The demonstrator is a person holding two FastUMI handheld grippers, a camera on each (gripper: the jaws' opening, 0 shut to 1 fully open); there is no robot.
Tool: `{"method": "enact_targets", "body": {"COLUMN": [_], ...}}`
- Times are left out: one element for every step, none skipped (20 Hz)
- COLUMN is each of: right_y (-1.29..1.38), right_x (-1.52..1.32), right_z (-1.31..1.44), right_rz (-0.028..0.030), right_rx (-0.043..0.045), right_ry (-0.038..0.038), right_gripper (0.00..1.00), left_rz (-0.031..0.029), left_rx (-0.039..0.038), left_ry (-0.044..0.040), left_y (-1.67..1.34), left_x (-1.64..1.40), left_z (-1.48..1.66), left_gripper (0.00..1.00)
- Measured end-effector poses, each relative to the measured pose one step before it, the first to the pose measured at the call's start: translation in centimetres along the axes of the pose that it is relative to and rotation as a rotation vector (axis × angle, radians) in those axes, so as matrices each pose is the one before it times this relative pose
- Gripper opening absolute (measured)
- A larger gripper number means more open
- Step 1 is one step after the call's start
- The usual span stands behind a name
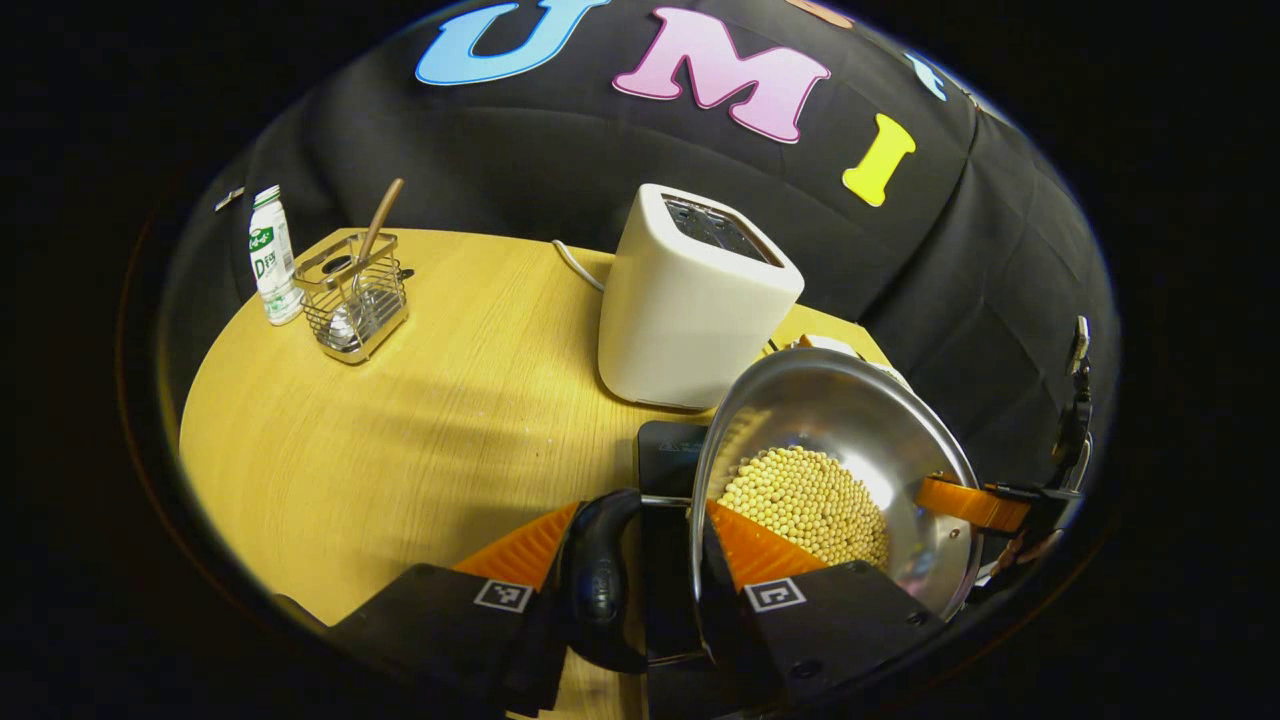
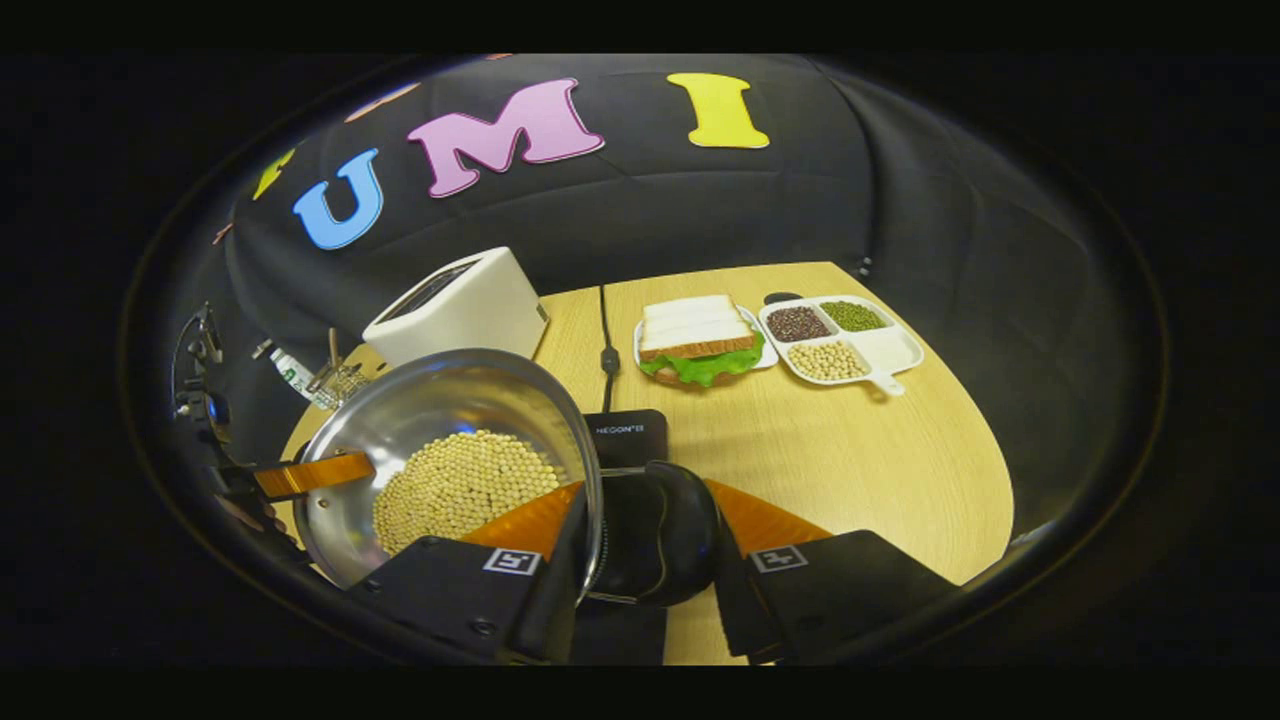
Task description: First push the handle of the pot to place it horizontally, then grasp the pot with both hands and set it on the induction cooktop.
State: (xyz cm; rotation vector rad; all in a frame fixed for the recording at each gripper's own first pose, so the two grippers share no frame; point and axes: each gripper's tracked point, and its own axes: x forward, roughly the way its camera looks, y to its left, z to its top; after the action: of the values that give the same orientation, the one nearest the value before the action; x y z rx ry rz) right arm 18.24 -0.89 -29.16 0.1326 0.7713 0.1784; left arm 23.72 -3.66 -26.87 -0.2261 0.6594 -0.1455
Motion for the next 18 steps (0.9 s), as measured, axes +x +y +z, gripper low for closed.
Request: {"method": "enact_targets", "body": {"right_y": [0.025,0.018,0.022,0.052,-0.336,-0.257,-0.242,-0.017,0.003,-0.056,-0.011,0.065,0.015,0.013,0.129,0.047,0.148,0.051], "right_x": [0.004,0.04,0.011,-0.109,-0.027,-0.039,-0.214,-0.475,-0.284,-0.292,-0.338,-0.43,-0.54,-0.489,-0.594,-0.767,-0.761,-0.845], "right_z": [0.041,-0.088,0.051,-0.212,-0.1,0.052,0.132,0.249,0.194,0.128,0.219,0.021,0.365,0.368,0.37,0.502,0.519,0.582], "right_rz": [0.00183,0.00594,0.00926,0.00622,-0.00425,-0.00324,-0.00627,0.00283,-0.00272,-0.00198,-0.00338,-0.00438,-0.00548,-0.00492,-0.00546,-0.00725,-0.00821,-0.01049], "right_rx": [-0.00006,0.00294,0.01436,0.02027,0.01378,0.00738,0.00327,0.00435,0.00088,0.00037,0.00205,0.00442,0.0053,0.00603,0.00494,0.00172,-0.00165,-0.00317], "right_ry": [-0.00015,0.00164,0.00383,0.00653,0.004,-0.00103,-0.00731,-0.00957,-0.00756,-0.0072,-0.00677,-0.00767,-0.01241,-0.01283,-0.0145,-0.01884,-0.02192,-0.02231], "right_gripper": [0.61,0.62,0.63,0.63,0.64,0.66,0.72,0.78,0.83,0.86,0.87,0.99,0.99,0.99,0.99,0.99,0.99,0.99], "left_rz": [0.0023,0.0039,-0.00534,0.00256,0.01565,0.01945,0.01689,0.01489,0.01806,0.00755,-0.00057,-0.0014,0.00059,0.00044,-0.00002,-0.00237,-0.00555,-0.00354], "left_rx": [0.00745,0.00551,-0.00369,-0.00912,-0.00827,-0.00811,-0.00709,-0.00623,-0.00534,-0.00282,-0.0043,-0.00557,-0.0033,0.0015,0.00599,0.0089,0.01229,0.01532], "left_ry": [0.00984,0.03279,0.03372,-0.00087,-0.02126,-0.01223,0.00456,0.0111,0.00489,-0.00361,-0.00475,-0.00428,-0.00896,-0.01398,-0.01493,-0.01706,-0.01486,-0.0149], "left_y": [0.009,0.018,-0.261,-0.274,0.093,0.217,0.334,0.346,0.404,0.208,0.124,0.074,0.037,0.027,-0.007,-0.075,-0.196,-0.083], "left_x": [0.122,0.299,0.174,-0.019,-0.092,-0.175,-0.121,-0.306,-0.504,-0.277,-0.523,-0.535,-0.639,-0.723,-0.727,-0.696,-0.811,-0.887], "left_z": [-0.225,-0.963,-1.069,-0.111,0.436,0.239,-0.147,-0.268,0.124,0.253,0.465,0.266,0.56,0.587,0.621,0.631,0.591,0.627], "left_gripper": [0.64,0.64,0.68,0.72,0.76,0.77,0.8,0.83,0.93,0.95,0.96,0.95,0.96,0.96,0.96,0.96,0.96,0.96]}}
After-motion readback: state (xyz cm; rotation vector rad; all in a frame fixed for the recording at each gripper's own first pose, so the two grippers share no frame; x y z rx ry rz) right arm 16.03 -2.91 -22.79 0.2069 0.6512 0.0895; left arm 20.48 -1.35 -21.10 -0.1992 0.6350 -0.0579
